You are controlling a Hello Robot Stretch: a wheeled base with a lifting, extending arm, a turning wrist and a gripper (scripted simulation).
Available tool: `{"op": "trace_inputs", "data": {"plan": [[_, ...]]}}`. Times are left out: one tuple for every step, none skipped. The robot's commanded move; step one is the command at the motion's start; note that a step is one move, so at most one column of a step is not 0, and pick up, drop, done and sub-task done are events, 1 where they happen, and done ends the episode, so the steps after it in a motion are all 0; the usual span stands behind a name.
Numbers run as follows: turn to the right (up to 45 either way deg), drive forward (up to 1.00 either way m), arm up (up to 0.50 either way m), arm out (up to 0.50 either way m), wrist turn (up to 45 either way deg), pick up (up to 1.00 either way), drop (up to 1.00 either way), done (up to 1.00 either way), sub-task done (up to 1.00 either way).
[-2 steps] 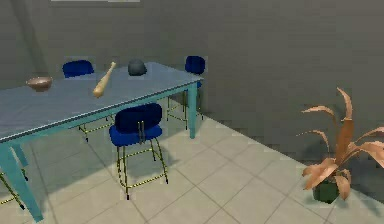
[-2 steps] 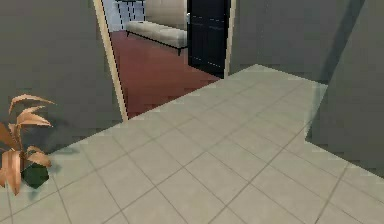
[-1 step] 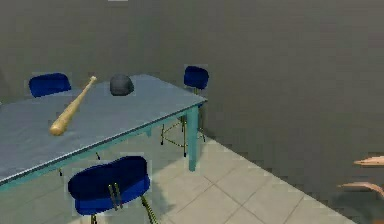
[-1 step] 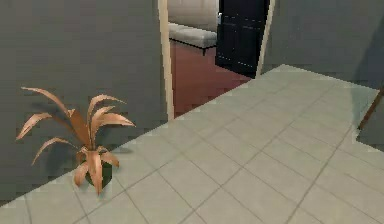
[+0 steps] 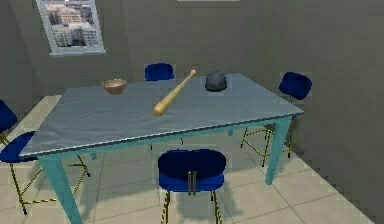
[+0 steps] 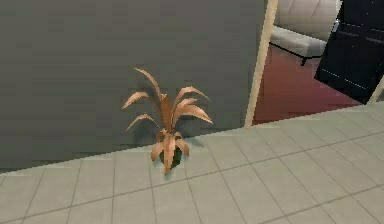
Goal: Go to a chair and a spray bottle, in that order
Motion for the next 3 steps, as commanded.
{"op": "trace_inputs", "data": {"plan": [[0.0, 0.0, 0.0, 0.0, 0.0, 0.0, 0.0, 0.0, 1.0], [45.0, 0.0, 0.0, 0.0, 0.0, 0.0, 0.0, 0.0, 0.0], [45.0, 0.0, 0.0, 0.0, 0.0, 0.0, 0.0, 0.0, 0.0]]}}
